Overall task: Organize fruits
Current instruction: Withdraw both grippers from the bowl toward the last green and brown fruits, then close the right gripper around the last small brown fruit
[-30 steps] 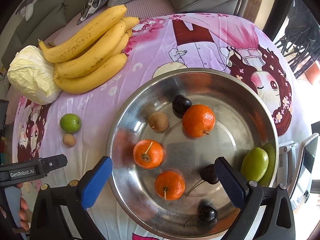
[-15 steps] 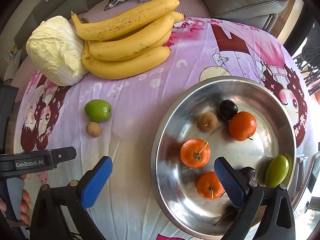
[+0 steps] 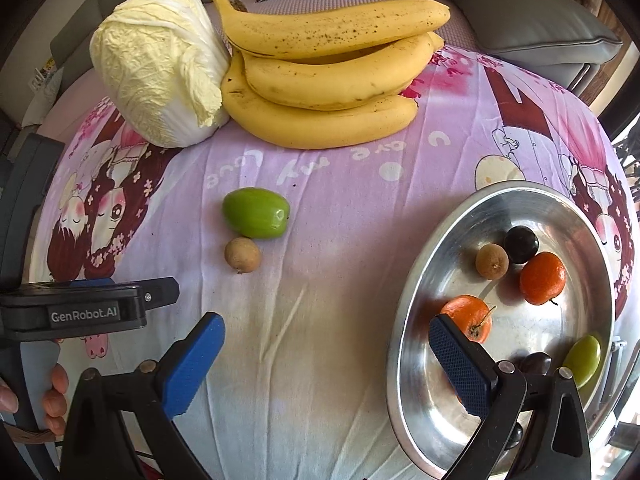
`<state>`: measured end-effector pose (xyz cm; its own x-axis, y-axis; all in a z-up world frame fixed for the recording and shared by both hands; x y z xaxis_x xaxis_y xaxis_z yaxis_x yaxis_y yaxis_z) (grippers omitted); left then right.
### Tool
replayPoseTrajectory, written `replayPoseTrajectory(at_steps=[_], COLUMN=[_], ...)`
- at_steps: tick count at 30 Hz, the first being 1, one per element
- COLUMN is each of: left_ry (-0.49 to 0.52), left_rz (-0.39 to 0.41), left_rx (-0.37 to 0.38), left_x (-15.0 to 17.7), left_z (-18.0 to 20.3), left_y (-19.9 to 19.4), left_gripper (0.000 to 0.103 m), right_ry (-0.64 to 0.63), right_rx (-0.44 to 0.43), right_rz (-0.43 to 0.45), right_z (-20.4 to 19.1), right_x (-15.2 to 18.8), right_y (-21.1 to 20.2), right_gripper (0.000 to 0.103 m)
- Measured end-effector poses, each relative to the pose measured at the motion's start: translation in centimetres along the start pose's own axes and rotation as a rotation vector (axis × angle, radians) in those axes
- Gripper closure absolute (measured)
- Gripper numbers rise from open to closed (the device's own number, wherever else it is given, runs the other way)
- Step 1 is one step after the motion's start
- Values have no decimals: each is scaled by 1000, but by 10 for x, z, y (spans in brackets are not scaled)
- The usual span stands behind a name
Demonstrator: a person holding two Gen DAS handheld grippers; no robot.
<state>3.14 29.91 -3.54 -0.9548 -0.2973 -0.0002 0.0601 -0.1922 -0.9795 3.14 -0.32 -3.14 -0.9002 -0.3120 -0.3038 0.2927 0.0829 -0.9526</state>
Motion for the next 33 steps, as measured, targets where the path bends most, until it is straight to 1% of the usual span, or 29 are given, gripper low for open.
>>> replayPoseTrajectory(at_steps=[1,11,15,19,25,26,28,33], left_ry=[2,-4,3,13,42,49,66,90], left_rz=[0,4,14,20,25,33,39,54], left_rx=[-2,2,5,12,1,-4,-5,-9], left_x=[-1,-26,-48,-59,-75,-72,-76,-81], left_z=[4,-22,-32,-39,-40,-37,-35,-20], left_y=[-4,-4,-5,-3,3,2,2,5], left_gripper=[9,9,9,9,9,9,9,9], right_ry=[-3,-8,-6,-10,-18,-16,-9,-11], right_rx=[-1,-43,-75,-84,-72,-75,-70,-31], right_rz=[-2,-5,-17,-24,-44,-43,-42,-38], right_z=[-2,-14,-21,-28,-37,-38,-39,-46], right_x=[-1,-16,-19,-23,-26,-27,-28,-33], right_y=[1,15,25,33,47,49,53,62], right_gripper=[0,0,0,0,0,0,0,0])
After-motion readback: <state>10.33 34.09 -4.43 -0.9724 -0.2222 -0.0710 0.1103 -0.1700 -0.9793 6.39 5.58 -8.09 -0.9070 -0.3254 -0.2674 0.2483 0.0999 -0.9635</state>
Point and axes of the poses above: each gripper's, at about its wrist camera, not at the fingertips, and y roughly the way its jaws point, z to its right, x to its underside, the point moved 3 cm from there along y, roughly the way its jaws point, and after that the axes turned 6 degrees about x, right-handed, at the moved point
